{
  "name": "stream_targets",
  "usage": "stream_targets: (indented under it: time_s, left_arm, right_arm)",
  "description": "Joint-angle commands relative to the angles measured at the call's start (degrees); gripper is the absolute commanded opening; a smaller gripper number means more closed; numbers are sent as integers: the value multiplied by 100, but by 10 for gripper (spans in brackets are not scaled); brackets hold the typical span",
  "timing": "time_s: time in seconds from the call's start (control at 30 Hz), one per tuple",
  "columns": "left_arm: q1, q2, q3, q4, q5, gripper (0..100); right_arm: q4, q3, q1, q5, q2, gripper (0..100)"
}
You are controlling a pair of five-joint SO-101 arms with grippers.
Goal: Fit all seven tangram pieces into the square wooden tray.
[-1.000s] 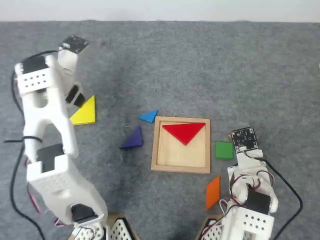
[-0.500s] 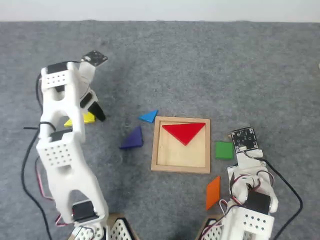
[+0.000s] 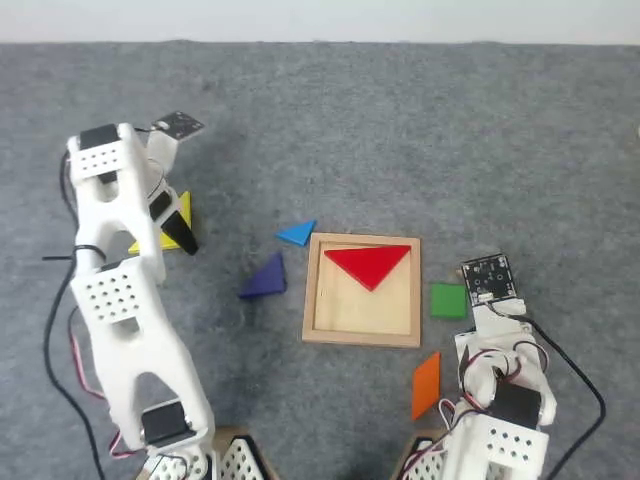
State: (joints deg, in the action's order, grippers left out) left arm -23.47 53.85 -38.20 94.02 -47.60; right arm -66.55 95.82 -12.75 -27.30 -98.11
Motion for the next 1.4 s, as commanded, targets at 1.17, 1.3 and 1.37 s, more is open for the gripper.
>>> stream_targets:
  time_s: [1.17, 1.3, 1.37]
  left_arm:
    - [580, -378, 699, 659, 360, 73]
    - [923, -1204, 1736, 633, 334, 72]
    - [1134, -1653, 2264, 589, 334, 72]
  right_arm:
    - [22, 88, -22, -70, -48, 66]
    - [22, 88, -22, -70, -48, 66]
    - [22, 88, -22, -70, -48, 66]
